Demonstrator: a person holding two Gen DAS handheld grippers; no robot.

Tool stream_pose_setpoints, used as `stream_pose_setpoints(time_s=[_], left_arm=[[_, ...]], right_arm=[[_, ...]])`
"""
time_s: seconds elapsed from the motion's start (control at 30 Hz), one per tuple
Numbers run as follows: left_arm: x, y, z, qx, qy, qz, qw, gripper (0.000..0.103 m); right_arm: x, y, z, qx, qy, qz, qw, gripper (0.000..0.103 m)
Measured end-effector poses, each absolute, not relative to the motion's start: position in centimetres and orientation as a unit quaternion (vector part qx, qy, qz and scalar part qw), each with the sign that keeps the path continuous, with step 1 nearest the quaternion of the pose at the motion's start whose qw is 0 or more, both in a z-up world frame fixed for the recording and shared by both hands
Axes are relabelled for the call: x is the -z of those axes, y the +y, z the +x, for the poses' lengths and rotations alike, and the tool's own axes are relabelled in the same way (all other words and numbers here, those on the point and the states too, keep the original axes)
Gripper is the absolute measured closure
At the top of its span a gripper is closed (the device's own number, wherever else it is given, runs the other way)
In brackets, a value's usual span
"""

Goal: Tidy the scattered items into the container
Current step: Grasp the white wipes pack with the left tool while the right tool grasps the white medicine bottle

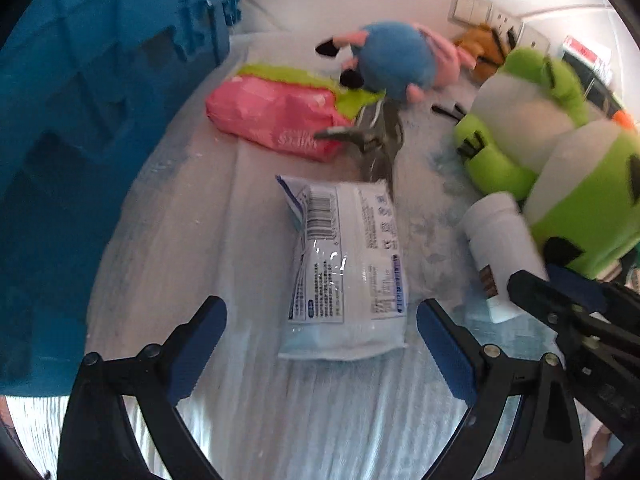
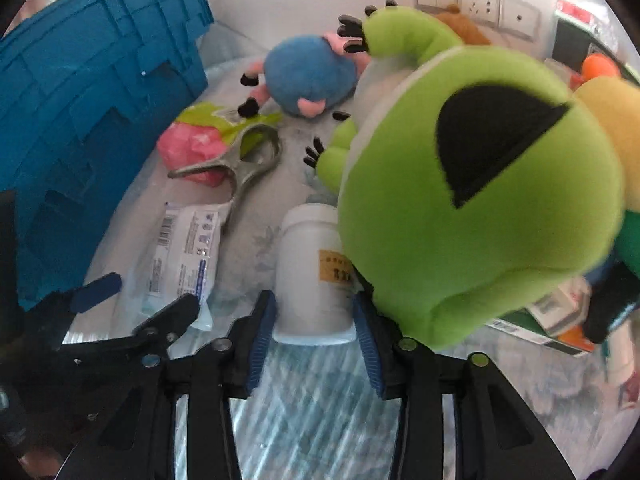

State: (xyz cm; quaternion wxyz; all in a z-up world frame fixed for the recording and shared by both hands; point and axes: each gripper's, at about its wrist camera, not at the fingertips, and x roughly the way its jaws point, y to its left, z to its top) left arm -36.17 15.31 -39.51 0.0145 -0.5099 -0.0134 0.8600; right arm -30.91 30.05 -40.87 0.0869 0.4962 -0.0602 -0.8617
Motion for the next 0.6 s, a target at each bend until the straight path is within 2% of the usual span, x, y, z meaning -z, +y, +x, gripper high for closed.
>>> stream_pose_setpoints(time_s=[0.13, 0.27, 0.6], left_arm=[[40.4, 15.3, -37.1, -0.856, -0.017, -0.516, 0.017, 0.018], [40.2, 15.6, -37.5, -0.859, -0.006, -0.512, 0.016, 0.040], [39.7, 15.2, -31.9, -0.848, -0.017, -0.528, 0.043, 0.042]], right_arm=[[41.8, 29.7, -31.6, 0.859, -0.064, 0.500, 0.089, 0.057], [42.8, 29.1, -32.0, 0.855, -0.057, 0.509, 0.080, 0.057], [42.4, 30.9, -25.6, 0.846, -0.055, 0.525, 0.067, 0.057]])
